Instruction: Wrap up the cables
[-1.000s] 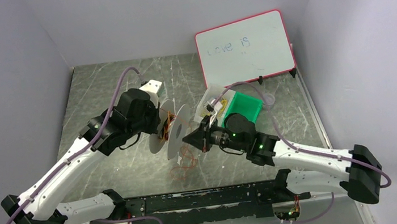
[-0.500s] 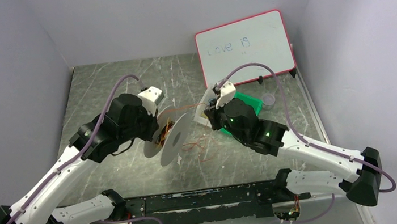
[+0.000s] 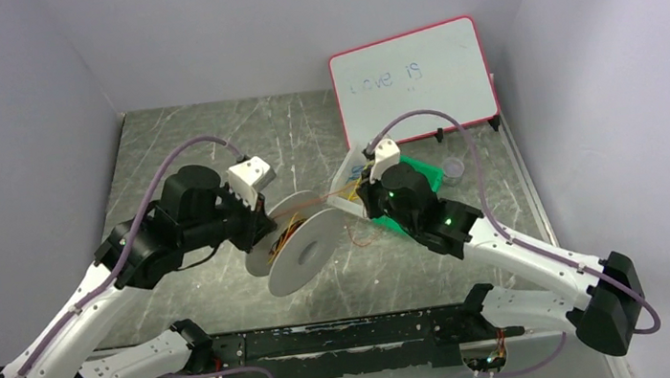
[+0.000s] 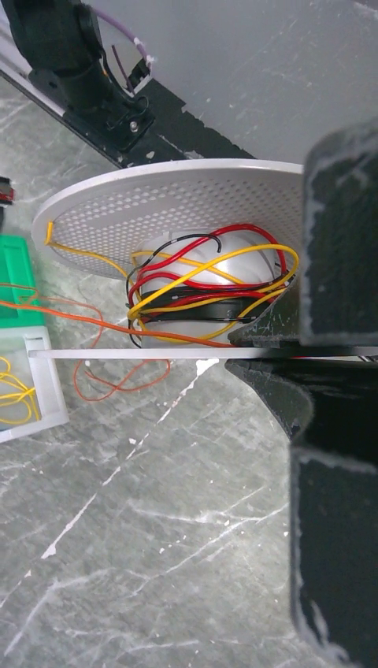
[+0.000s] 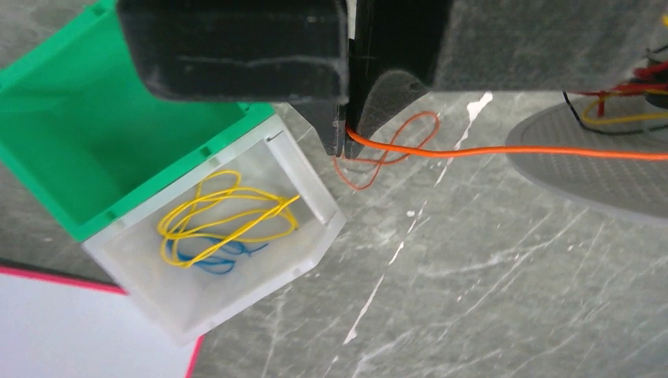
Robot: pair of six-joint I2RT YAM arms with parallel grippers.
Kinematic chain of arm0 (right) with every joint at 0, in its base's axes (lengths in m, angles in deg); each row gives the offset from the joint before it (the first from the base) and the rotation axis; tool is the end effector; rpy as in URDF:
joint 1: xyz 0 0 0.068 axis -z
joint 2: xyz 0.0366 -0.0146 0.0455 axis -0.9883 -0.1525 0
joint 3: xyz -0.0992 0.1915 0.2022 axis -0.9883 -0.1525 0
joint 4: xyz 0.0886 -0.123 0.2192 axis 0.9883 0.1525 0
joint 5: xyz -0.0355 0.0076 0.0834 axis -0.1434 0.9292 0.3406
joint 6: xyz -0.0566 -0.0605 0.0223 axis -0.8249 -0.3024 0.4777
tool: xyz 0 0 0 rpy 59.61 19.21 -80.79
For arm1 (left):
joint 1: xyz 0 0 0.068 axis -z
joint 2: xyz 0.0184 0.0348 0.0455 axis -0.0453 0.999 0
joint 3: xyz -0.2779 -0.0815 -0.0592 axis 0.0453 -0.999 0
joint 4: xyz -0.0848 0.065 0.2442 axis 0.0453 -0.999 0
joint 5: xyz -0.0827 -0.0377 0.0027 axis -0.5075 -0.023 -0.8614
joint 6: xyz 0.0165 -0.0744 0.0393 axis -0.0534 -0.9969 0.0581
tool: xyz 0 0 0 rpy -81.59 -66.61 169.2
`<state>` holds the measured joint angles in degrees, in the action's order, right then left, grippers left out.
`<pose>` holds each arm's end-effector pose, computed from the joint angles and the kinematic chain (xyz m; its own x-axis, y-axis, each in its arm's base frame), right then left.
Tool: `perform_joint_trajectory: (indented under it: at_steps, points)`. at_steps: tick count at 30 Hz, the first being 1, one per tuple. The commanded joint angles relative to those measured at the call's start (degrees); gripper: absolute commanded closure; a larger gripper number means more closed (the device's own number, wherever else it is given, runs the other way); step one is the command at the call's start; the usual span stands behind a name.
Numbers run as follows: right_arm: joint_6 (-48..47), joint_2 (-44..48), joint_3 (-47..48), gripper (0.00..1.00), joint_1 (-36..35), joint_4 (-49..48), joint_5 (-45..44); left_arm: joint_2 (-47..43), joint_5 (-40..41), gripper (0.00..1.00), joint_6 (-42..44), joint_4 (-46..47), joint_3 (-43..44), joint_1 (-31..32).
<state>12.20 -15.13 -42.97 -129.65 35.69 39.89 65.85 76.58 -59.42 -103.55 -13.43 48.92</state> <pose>0.1955 0.1821 0.3049 -0.3728 -0.1005 -0.9225 -0.4283 0.9005 0.0750 0.1316 -0.1509 0.3898 -0.4585 0.3327 -0.8241 0.7437 0.6512 -0.1509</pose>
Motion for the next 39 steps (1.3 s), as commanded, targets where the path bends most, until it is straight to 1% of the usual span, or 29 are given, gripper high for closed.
perform_joint_trajectory:
  at_steps: [1, 7, 13, 19, 23, 25, 29, 35, 37, 39]
  points:
    - [0.92, 2.26, -5.46, 1.00, 1.28, -5.09, 6.73, -1.88, -4.05, 0.93, -0.44, 5.35, 3.76, 0.19]
    - [5.27, 3.88, -14.24, 0.94, 1.79, -15.38, 14.99, -3.24, -5.28, 0.93, -2.94, 11.68, 2.96, 0.25]
    - [9.13, 4.44, -21.45, 0.88, 1.91, -26.50, 20.87, -2.97, -8.80, 0.93, -4.32, 14.85, 4.48, 0.19]
    - [10.48, 3.75, -25.45, 0.78, 1.87, -35.15, 23.64, -3.45, -10.37, 0.93, -4.97, 16.34, 6.25, 0.24]
    - [11.65, 2.02, -26.65, 0.76, 1.92, -39.47, 26.12, -4.54, -10.28, 0.93, -6.40, 18.56, 6.94, 0.21]
    - [13.10, 0.89, -27.89, 0.75, 1.87, -43.08, 27.73, -5.34, -10.44, 0.93, -7.99, 21.43, 5.88, 0.19]
    - [16.18, -2.09, -29.12, 0.75, 1.87, -47.77, 30.83, -6.58, -8.31, 0.93, -10.69, 25.48, 3.80, 0.20]
    - [22.19, -5.20, -33.15, 0.75, 1.67, -56.70, 34.72, -7.15, -1.18, 0.93, -13.42, 29.29, 3.33, 0.17]
    - [23.63, -6.84, -33.89, 0.76, 1.01, -59.01, 35.61, -6.45, 1.31, 0.93, -14.18, 29.87, 3.68, 0.19]
    - [25.25, -8.47, -34.68, 0.80, 0.16, -62.37, 36.42, -5.65, 3.50, 0.93, -14.58, 30.68, 3.72, 0.24]
